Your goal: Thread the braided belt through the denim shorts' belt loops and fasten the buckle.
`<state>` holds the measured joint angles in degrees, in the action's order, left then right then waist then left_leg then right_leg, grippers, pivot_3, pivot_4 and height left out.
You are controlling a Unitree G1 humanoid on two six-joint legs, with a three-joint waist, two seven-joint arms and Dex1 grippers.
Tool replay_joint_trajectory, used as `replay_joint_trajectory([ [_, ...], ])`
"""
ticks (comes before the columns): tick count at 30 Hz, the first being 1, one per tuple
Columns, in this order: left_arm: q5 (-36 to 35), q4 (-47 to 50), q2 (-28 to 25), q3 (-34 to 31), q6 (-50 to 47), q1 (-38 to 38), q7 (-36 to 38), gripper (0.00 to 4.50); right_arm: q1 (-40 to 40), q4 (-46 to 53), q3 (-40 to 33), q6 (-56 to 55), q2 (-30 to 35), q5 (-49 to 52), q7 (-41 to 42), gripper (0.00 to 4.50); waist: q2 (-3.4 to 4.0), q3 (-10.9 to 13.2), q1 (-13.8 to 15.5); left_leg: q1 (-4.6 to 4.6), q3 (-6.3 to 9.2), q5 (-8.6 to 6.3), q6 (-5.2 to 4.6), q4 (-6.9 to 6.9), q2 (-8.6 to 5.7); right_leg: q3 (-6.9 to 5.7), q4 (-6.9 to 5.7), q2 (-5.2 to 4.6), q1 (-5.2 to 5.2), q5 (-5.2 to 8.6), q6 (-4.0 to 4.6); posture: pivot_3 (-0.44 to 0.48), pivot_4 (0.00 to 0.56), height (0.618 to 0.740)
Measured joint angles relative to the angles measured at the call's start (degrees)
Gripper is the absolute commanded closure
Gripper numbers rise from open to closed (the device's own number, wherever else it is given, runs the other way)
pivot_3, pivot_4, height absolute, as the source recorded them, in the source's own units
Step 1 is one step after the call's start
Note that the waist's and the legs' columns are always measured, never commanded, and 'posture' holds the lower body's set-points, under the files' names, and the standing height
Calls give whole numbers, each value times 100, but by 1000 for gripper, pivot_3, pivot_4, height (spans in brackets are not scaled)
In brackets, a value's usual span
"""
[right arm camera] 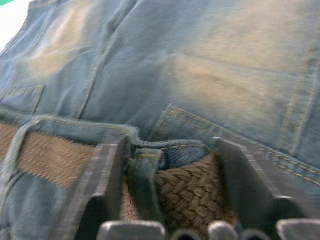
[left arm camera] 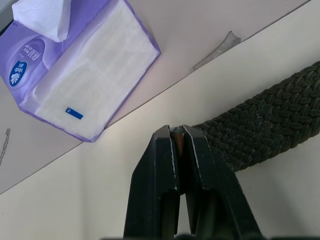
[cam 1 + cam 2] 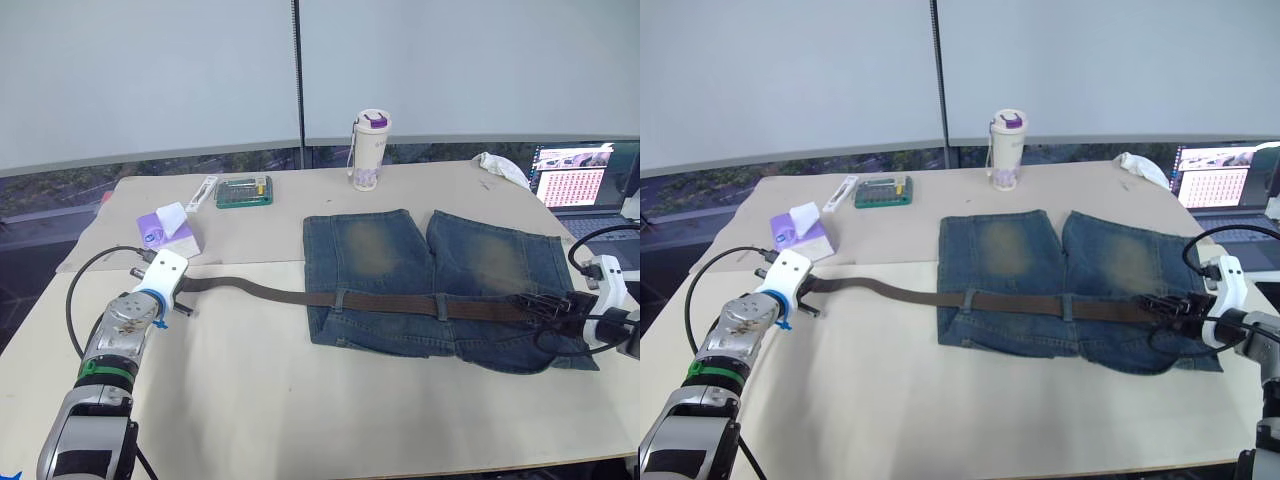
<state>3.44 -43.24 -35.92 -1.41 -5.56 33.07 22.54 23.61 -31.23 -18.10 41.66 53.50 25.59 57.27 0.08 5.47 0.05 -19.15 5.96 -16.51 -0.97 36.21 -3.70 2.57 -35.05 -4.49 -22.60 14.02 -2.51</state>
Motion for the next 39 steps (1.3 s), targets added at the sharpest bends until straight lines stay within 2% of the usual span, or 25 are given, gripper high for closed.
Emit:
replay_joint_trajectory([
  [3,1,-7,0,1,5,-1,-13,4500,-41,42,19,-2,26,-10,129,3732,0,0,-3,1,0,0,0,0,0,0,-1,-1,0,0,0,0,150,740],
  [5,-1,-24,1,1,30,-1,-23,3687,-79,66,19,-16,26,-21,136,4269,1,-1,-2,0,0,0,0,0,0,0,-1,-1,-1,0,0,0,150,740],
  [9,17,-140,21,8,106,1,-101,2535,-161,160,-15,-61,26,-23,75,4276,1,-1,4,-9,0,0,0,3,-2,0,-1,-4,-10,0,0,0,150,740],
  [10,29,-143,23,11,129,2,-108,2056,-161,162,-24,-64,26,-23,63,4276,1,-1,6,-11,0,0,0,4,-3,0,-2,-4,-11,0,0,0,150,740],
  [12,70,-158,99,14,483,23,-71,1369,-180,173,-89,-100,26,-25,-31,4276,-3,2,26,-16,0,0,1,6,-4,0,-1,-7,-16,-2,2,0,150,740],
  [15,-73,-54,358,32,909,32,293,469,-203,213,-97,-142,25,-30,-101,4276,-8,4,76,-22,0,1,1,11,-8,-3,0,-17,-18,-3,3,0,150,740],
  [16,-187,86,452,40,1028,29,595,26,-241,263,-102,-160,25,-32,-115,4276,-12,7,84,-26,1,1,1,13,-8,-4,1,-26,-19,-3,4,0,150,740],
  [21,-543,838,875,330,1214,95,1653,0,-296,393,-109,-217,-25,-35,-192,4276,-19,10,65,-26,0,1,0,15,-9,-6,1,-37,-17,-4,5,0,150,740],
  [23,-524,896,921,474,1202,210,1729,0,-310,474,-110,-242,-62,-34,-243,4276,-22,13,44,-24,-2,1,0,14,-4,-3,-1,-25,-18,-5,5,0,150,740],
  [27,-202,853,886,500,1161,425,1427,0,-406,543,-116,-245,-71,-30,-304,4276,-25,14,23,-22,-7,1,0,13,2,0,-2,2,-16,-5,5,0,150,740],
  [31,204,147,769,355,827,861,95,0,-425,657,-145,-246,-101,-25,-405,4276,-36,21,37,-18,-6,1,-1,18,1,-2,-6,7,-16,-5,5,0,150,740],
  [34,529,-426,321,32,638,1091,-1211,0,-508,749,-200,-246,-155,-2,-447,4276,-45,26,0,-19,-5,2,1,15,4,-1,-24,10,-27,-5,4,0,150,740],
  [39,572,-524,310,-139,768,1184,-1973,0,-526,757,-239,-251,-235,-5,-506,4276,-48,28,99,-21,-1,2,1,22,-16,-3,-7,-4,-25,-10,-2,0,150,740],
])
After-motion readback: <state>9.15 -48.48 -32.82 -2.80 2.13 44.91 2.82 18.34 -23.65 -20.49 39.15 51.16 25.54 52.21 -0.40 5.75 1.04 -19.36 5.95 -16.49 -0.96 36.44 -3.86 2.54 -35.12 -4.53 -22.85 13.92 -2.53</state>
